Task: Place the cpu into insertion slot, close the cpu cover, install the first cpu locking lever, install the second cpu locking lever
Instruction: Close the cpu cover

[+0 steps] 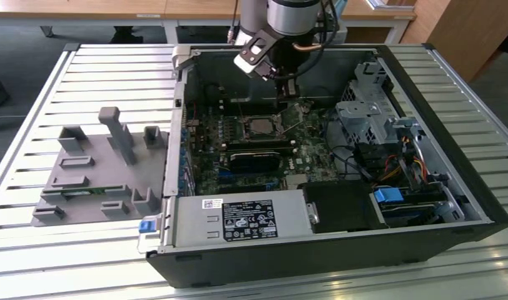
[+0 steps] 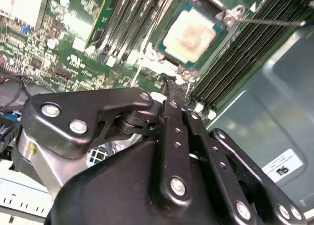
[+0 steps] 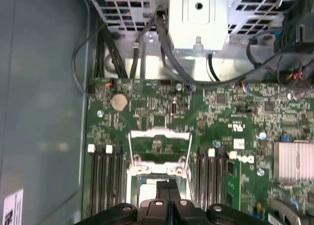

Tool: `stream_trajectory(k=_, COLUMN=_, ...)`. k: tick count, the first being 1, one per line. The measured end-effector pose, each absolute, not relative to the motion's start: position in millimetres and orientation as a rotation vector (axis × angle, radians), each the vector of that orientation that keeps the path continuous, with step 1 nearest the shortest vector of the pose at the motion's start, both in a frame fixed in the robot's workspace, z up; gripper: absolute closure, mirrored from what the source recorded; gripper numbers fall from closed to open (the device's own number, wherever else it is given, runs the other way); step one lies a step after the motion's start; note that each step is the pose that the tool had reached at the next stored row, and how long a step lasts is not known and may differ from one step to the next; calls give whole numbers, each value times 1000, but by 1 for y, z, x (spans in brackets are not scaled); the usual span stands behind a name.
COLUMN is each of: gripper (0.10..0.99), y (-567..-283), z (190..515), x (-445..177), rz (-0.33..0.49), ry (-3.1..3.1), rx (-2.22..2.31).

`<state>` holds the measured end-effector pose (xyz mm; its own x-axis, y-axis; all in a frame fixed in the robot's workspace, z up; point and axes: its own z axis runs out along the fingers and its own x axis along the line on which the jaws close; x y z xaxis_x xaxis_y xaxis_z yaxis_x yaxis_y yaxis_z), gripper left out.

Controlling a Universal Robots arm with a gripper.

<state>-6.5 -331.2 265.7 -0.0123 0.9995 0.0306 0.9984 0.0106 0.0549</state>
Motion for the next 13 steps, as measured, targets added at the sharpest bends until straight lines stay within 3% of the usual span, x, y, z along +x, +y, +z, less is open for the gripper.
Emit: stream_trajectory(k=13, gripper=980, y=-331, z=262, x=26, rz=83, ry=2230, rx=2198)
